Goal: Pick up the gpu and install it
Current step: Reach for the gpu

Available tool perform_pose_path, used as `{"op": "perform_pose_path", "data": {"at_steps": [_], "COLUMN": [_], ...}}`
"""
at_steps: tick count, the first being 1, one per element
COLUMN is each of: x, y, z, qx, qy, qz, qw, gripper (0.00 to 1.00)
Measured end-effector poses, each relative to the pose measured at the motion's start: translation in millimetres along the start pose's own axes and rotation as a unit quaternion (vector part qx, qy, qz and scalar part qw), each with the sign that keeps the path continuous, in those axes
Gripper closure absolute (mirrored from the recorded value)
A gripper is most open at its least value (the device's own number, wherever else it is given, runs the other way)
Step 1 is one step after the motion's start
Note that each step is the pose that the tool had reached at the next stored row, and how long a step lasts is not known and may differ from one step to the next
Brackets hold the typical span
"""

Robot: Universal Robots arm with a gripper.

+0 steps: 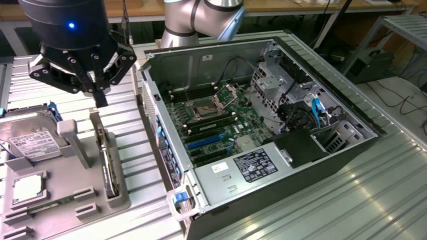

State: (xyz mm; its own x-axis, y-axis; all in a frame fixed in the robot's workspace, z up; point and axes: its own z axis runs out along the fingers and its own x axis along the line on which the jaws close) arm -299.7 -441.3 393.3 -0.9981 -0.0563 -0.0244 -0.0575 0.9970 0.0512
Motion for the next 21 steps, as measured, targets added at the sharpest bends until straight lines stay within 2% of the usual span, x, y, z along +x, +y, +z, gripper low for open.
{"op": "perform_pose_path", "data": {"at_steps": [5, 9, 17, 21], "x": [13.1, 18.7, 34.4, 37.6], "y": [-2.1, -6.1, -8.2, -9.1], "z": [-0.5, -0.8, -1.3, -1.4], "qx": [0.0, 0.0, 0.0, -0.0001], "qy": [0.0001, 0.0, 0.0, 0.0001], "qz": [0.0, 0.0, 0.0, -0.001], "qw": [1.0, 1.0, 1.0, 1.0], "gripper": [0.89, 0.89, 0.89, 0.89]}}
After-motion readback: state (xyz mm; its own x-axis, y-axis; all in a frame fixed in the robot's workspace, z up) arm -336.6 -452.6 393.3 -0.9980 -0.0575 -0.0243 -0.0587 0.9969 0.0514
